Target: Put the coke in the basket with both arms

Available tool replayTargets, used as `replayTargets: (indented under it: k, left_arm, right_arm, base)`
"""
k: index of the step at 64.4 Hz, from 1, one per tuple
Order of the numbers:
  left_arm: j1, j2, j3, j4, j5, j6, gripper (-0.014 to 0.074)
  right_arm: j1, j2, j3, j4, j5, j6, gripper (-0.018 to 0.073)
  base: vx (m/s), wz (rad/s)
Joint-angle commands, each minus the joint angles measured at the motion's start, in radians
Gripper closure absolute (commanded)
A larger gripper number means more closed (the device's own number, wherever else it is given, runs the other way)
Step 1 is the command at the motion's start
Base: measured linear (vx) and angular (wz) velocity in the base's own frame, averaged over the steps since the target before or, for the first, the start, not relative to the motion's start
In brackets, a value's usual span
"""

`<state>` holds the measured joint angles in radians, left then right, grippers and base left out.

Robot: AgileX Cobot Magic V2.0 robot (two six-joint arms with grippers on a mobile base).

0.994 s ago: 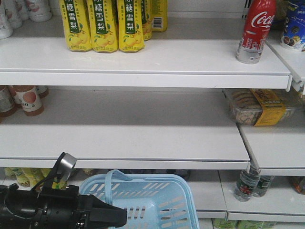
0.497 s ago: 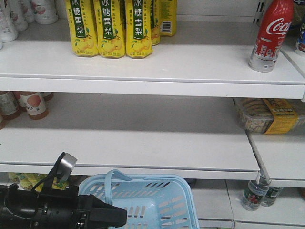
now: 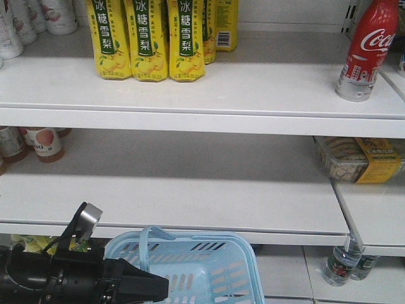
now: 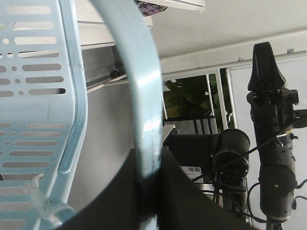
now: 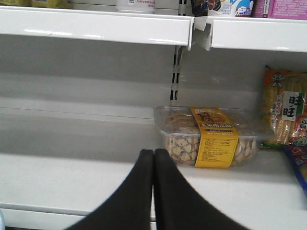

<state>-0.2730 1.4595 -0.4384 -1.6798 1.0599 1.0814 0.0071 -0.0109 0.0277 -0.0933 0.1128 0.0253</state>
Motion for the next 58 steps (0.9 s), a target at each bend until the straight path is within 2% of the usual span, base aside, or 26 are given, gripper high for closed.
replayTargets:
  k: [1,58]
  left_arm:
    - [-0.007,-0.035,-0.017,-0.085,0.077,0.009,0.0603]
    - [-0.007,-0.035,-0.017,-0.085,0.077,0.009,0.0603]
  right_arm:
    - [-0.005,-0.012,0.008,-0.004,-0.072,-0.006,0.0569]
    - [-0.005,-0.012,0.008,-0.004,-0.073,-0.006,0.0569]
  base:
    - [0.03,0.01]
    - [0.03,-0.01]
